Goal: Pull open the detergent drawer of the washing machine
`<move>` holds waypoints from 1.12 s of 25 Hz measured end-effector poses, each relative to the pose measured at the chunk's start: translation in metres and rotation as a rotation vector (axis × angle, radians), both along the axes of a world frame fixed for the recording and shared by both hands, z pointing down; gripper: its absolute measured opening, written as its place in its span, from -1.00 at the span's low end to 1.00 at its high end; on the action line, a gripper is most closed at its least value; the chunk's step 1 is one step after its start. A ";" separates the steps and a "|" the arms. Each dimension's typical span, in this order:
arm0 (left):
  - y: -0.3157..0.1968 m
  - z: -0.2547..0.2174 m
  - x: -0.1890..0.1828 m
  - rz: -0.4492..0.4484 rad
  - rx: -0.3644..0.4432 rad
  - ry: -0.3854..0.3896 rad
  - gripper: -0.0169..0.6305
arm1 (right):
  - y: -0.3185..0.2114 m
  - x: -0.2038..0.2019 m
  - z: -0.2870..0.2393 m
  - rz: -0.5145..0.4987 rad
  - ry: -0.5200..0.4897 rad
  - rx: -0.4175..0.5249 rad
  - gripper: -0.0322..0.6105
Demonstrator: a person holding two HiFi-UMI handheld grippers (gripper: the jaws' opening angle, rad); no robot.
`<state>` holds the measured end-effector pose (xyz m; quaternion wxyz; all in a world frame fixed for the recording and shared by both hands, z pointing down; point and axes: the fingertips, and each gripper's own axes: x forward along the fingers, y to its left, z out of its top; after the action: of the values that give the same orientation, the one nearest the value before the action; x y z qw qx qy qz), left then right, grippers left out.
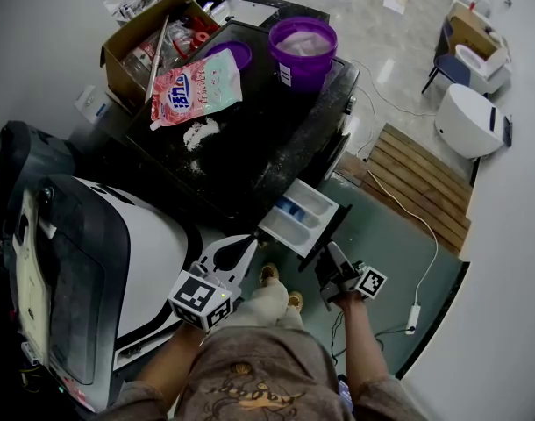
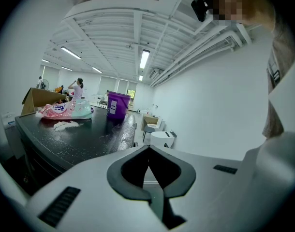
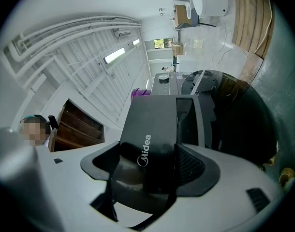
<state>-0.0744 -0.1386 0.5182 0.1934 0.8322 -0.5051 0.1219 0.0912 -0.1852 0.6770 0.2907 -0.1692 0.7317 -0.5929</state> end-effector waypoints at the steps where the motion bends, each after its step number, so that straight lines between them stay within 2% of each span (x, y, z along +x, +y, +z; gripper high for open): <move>1: 0.000 0.001 0.000 0.000 -0.001 0.002 -0.88 | 0.000 0.001 0.000 0.000 0.011 0.005 0.19; 5: -0.006 -0.002 0.005 -0.012 0.009 0.054 -0.88 | -0.003 0.011 -0.005 0.021 0.051 0.018 0.22; 10: -0.013 -0.003 0.014 0.044 0.009 0.023 -0.88 | -0.006 0.032 -0.027 0.051 0.112 0.048 0.22; 15: -0.023 -0.022 0.026 0.054 0.042 0.082 -0.88 | -0.008 0.053 -0.067 0.069 0.186 0.118 0.22; 25: -0.033 -0.048 0.037 0.120 0.076 0.142 -0.88 | -0.006 0.063 -0.153 0.110 0.394 0.282 0.21; 28: -0.036 -0.056 0.038 0.134 0.090 0.158 -0.88 | -0.001 0.071 -0.157 0.140 0.469 0.254 0.19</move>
<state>-0.0359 -0.1749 0.4624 0.1864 0.8789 -0.4367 0.0459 0.1618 -0.1867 0.5196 0.1727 -0.3140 0.8340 -0.4195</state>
